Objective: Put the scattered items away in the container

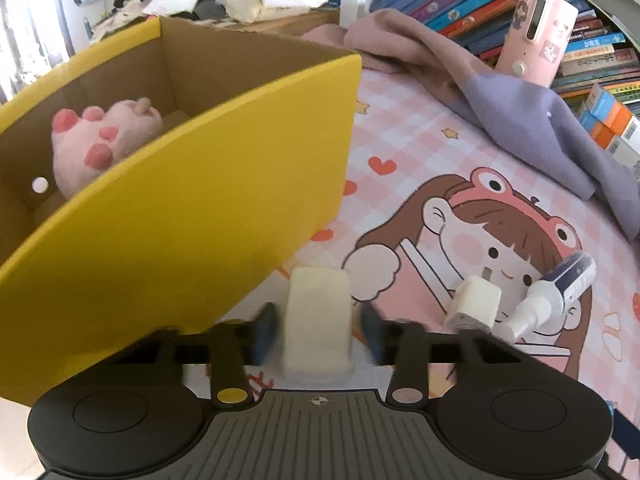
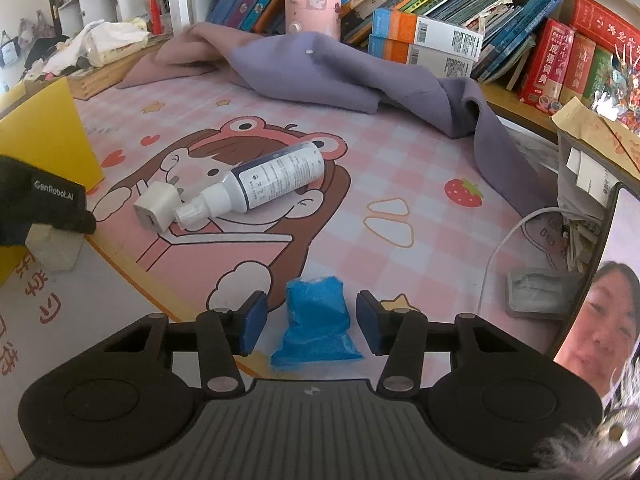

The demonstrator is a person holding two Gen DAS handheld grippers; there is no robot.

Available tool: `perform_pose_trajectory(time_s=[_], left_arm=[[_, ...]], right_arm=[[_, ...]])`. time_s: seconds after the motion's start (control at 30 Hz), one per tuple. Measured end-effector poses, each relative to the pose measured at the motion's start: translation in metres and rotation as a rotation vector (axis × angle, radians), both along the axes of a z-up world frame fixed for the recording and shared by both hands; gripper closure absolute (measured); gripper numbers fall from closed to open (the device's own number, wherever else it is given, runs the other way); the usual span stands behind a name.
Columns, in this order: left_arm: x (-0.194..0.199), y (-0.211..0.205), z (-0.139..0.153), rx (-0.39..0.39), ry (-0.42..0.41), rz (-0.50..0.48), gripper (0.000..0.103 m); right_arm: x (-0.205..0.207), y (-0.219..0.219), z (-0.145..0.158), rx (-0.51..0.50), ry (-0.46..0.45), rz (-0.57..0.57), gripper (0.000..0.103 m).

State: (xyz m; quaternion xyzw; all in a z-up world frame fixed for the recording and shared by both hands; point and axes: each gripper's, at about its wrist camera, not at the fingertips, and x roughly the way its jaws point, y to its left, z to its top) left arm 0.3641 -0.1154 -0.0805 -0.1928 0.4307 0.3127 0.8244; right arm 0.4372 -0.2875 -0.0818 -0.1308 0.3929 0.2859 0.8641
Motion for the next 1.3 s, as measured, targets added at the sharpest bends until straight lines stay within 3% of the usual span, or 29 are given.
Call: perform_pose_trajectory(time_s=[0.1, 0.17, 0.37, 0.53, 0.67, 0.87, 1.1, 1.3], left_arm=[[-0.002, 0.000, 0.001, -0.021, -0.017, -0.034, 0.077], [-0.004, 0.000, 0.002, -0.055, -0.028, -0.087, 0.078], [-0.015, -0.011, 0.025, -0.055, -0.067, -0.299, 0.079], [-0.034, -0.021, 0.044, -0.063, -0.077, -0.417, 0.079], [-0.052, -0.025, 0.053, -0.119, -0.092, -0.502, 0.079], [-0.077, -0.020, 0.065, -0.191, -0.145, -0.563, 0.079], [-0.109, -0.017, 0.089, -0.146, -0.209, -0.698, 0.079], [-0.135, 0.000, 0.095, -0.196, -0.262, -0.711, 0.079]], right_arm=[[0.000, -0.001, -0.002, -0.007, 0.007, -0.003, 0.062], [0.001, -0.002, -0.003, 0.006, 0.007, -0.005, 0.072], [-0.004, -0.006, 0.006, 0.019, -0.002, -0.021, 0.074], [-0.020, -0.010, 0.022, 0.045, -0.013, -0.021, 0.074], [-0.038, -0.011, 0.036, 0.061, -0.027, -0.007, 0.074], [-0.069, -0.015, 0.057, 0.072, -0.058, 0.004, 0.074], [-0.109, -0.024, 0.086, 0.077, -0.075, 0.003, 0.074], [-0.145, -0.020, 0.100, 0.089, -0.112, -0.069, 0.074]])
